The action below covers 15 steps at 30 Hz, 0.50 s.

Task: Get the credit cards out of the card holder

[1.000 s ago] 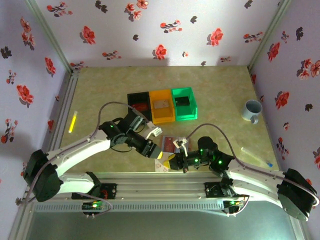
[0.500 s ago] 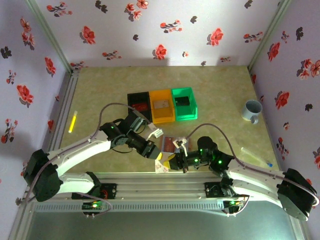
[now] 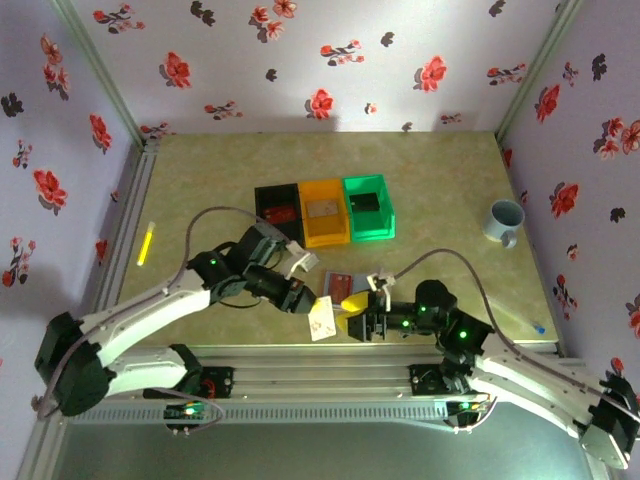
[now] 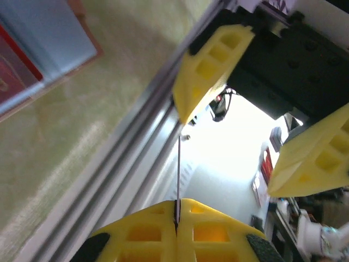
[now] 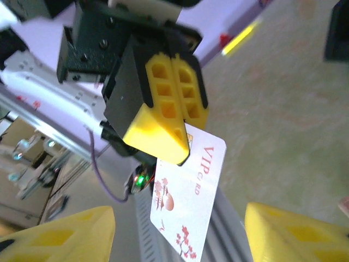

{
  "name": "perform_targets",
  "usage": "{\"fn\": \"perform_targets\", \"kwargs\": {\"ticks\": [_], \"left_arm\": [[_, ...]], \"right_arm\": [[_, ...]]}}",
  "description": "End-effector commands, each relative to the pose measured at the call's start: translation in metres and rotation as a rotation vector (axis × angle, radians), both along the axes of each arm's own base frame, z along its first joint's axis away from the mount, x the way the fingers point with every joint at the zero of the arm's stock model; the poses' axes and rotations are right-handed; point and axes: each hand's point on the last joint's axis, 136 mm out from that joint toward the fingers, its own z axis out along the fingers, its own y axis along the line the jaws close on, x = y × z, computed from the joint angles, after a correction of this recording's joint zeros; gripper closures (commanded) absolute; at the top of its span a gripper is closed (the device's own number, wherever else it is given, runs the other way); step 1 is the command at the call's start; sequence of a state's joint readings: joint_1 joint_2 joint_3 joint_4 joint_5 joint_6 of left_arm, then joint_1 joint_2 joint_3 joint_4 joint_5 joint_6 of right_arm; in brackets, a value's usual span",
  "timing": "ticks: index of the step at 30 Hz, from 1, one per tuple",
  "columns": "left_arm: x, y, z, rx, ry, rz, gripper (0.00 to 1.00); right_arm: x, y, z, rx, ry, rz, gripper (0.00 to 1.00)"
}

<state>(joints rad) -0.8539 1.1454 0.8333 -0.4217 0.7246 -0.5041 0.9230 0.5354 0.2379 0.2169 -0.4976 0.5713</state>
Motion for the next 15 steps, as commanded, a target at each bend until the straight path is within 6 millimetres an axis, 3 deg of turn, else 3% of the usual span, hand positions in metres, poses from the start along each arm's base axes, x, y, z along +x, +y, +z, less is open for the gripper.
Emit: {"fn": "perform_targets", "kwargs": {"ticks": [1, 9, 15], "left_arm": [[0.033, 0.000, 0.019, -0.089, -0.066, 0.221, 1.00], [0.071, 0.006, 0.049, -0.378, -0.051, 0.549, 1.00], [0.072, -0.002, 0.059, -0.507, -0.064, 0.610, 1.00]], "right_arm": [[0.019, -0.012, 0.000, 0.029, -0.009, -0.151, 0.34], [0.031, -0.015, 0.020, 0.267, 0.083, -0.224, 0.34], [0.039, -0.017, 0.027, 0.358, 0.125, -0.268, 0.36]]}}
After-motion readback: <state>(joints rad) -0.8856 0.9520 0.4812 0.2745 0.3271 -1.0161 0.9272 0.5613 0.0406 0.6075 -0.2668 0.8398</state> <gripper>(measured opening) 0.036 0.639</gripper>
